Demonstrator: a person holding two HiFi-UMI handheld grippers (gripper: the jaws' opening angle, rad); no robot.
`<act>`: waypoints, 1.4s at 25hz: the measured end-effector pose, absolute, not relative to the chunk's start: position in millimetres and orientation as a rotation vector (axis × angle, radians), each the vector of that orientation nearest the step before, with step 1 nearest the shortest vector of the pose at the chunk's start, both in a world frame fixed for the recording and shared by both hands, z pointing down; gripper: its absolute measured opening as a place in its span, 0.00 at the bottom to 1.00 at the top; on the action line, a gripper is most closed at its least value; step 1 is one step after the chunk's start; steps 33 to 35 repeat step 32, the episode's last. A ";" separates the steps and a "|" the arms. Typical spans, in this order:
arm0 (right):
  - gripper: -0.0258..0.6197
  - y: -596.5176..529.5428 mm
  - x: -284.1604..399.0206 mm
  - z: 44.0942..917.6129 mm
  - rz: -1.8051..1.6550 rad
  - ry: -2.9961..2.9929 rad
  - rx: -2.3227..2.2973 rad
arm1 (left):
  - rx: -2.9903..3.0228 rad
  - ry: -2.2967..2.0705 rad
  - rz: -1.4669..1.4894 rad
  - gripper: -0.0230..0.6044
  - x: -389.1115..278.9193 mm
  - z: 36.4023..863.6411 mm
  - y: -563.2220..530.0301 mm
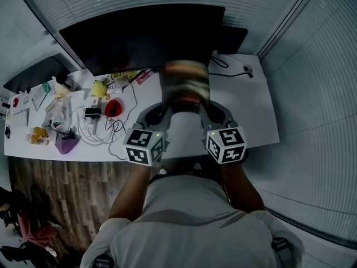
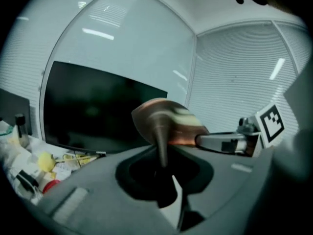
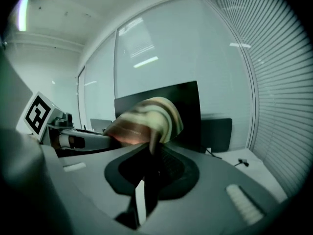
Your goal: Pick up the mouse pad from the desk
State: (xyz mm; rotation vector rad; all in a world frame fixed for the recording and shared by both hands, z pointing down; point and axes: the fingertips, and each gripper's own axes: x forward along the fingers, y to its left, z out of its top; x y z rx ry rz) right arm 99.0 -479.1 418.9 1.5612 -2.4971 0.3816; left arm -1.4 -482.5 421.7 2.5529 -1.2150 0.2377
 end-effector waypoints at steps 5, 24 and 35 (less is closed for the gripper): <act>0.10 -471.8 102.0 351.7 0.198 -2.591 1.613 | 2.644 -1.270 0.097 0.15 0.0 354.6 -475.4; 0.10 -455.4 121.6 286.6 -0.013 -2.639 1.673 | 2.757 -1.285 -0.051 0.15 19.6 293.9 -463.2; 0.10 -446.6 123.1 285.5 -0.014 -2.636 1.673 | 2.766 -1.285 -0.042 0.15 22.1 292.4 -453.0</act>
